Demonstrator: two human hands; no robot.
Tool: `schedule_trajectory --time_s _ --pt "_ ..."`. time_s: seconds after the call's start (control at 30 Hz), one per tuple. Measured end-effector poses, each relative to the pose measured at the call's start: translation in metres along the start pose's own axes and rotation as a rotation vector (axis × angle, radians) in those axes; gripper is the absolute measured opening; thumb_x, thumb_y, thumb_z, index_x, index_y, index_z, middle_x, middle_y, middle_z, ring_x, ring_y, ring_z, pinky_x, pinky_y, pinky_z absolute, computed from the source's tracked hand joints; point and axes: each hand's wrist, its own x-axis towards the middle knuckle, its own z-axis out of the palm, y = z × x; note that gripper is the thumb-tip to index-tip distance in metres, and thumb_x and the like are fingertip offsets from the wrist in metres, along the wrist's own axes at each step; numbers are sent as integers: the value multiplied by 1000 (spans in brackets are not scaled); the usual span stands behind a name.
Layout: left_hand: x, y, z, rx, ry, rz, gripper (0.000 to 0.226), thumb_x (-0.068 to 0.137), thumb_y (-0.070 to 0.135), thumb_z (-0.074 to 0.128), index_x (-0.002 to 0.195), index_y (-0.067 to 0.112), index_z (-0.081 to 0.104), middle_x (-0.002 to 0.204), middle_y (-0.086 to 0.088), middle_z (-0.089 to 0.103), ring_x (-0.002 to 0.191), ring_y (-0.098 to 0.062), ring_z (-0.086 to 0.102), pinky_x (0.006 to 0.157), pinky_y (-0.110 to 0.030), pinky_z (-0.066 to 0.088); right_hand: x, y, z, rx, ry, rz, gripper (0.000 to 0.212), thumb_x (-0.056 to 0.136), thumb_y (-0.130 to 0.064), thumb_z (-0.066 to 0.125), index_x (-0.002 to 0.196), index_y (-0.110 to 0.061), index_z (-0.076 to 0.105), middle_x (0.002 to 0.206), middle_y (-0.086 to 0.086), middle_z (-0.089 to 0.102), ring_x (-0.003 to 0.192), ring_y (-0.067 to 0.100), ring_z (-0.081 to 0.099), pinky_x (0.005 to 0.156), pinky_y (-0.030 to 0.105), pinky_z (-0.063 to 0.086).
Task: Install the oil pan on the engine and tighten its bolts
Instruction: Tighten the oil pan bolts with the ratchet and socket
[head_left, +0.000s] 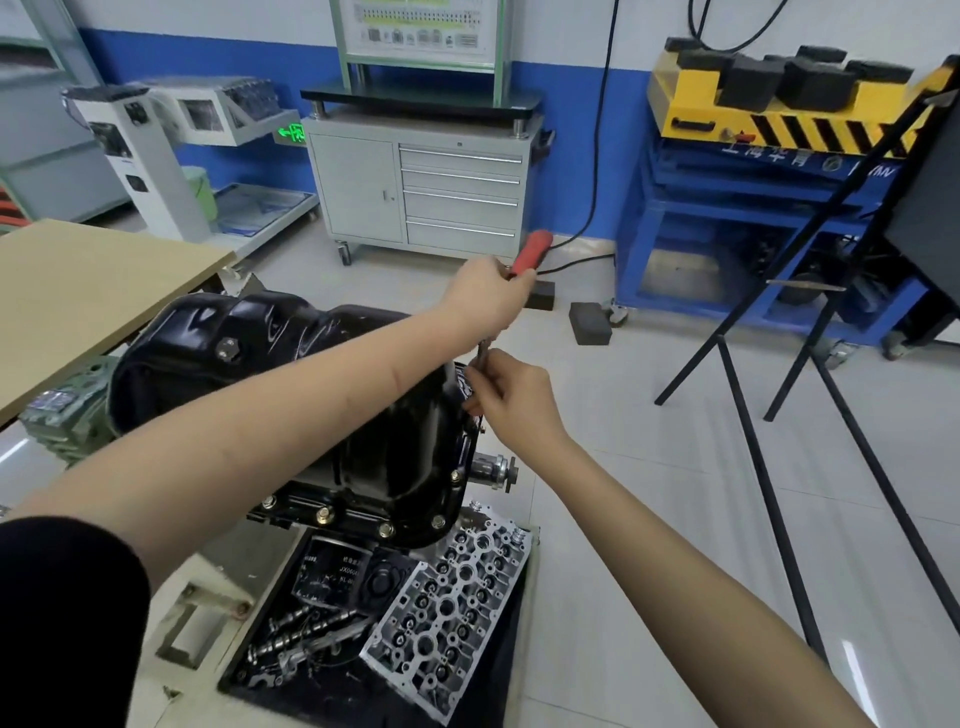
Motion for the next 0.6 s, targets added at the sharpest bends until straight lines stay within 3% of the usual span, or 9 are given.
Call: schedule_trajectory --time_s 0.1,0.2,0.27,0.37,0.43,0.5,0.53,0.6 --pt "-5 6 -11 439 -184 272 33 87 36 56 65 12 55 49 0 46 40 -9 45 40 -20 38 3 2 4 -15 -25 16 15 90 -12 53 76 -6 53 55 0 59 44 -5 56 55 14 46" --pt "-10 19 -20 547 -507 368 29 87 38 57 66 19 59 46 6 46 33 -3 41 37 -13 35 4 4 2 1 -29 45 17 90 -17 54 74 -12 52 54 -7 59 45 -4 57 52 7 43" --pt "-11 25 -20 605 -614 375 26 88 39 55 67 25 58 46 8 45 35 -4 39 36 -11 33 4 2 0 -25 -38 62 20 91 -20 53 71 -17 49 55 -4 61 45 -5 57 52 4 41" --pt "-9 24 -16 642 -615 404 26 89 40 52 70 22 58 52 8 49 38 -2 41 37 -9 32 3 -5 -3 -55 -59 77 18 92 -19 50 75 -16 48 64 9 66 45 -5 57 54 6 43" --pt "-10 18 -14 589 -539 424 25 90 39 52 78 19 60 53 8 48 39 -1 42 38 -8 29 0 -12 -8 -36 -100 107 10 91 -19 53 85 -11 53 74 13 67 52 1 60 62 20 50" --pt "-12 11 -16 492 -462 402 26 90 41 52 78 20 63 46 9 46 37 1 42 39 -8 30 -7 -17 -18 -143 -173 136 21 88 -25 60 100 -9 58 91 9 66 65 16 63 65 32 48" --pt "-13 6 -17 431 -434 374 31 90 43 51 75 19 64 41 9 45 35 1 42 38 -7 30 -13 -19 -24 -232 -151 113 25 85 -29 63 100 -10 60 94 4 64 67 19 61 64 31 45" --pt "-17 -1 -20 323 -372 318 43 91 48 46 64 16 59 39 9 42 33 -1 41 38 -9 33 -21 -28 -40 -313 116 -87 20 81 -31 67 80 -12 62 79 -5 58 65 16 58 62 26 40"
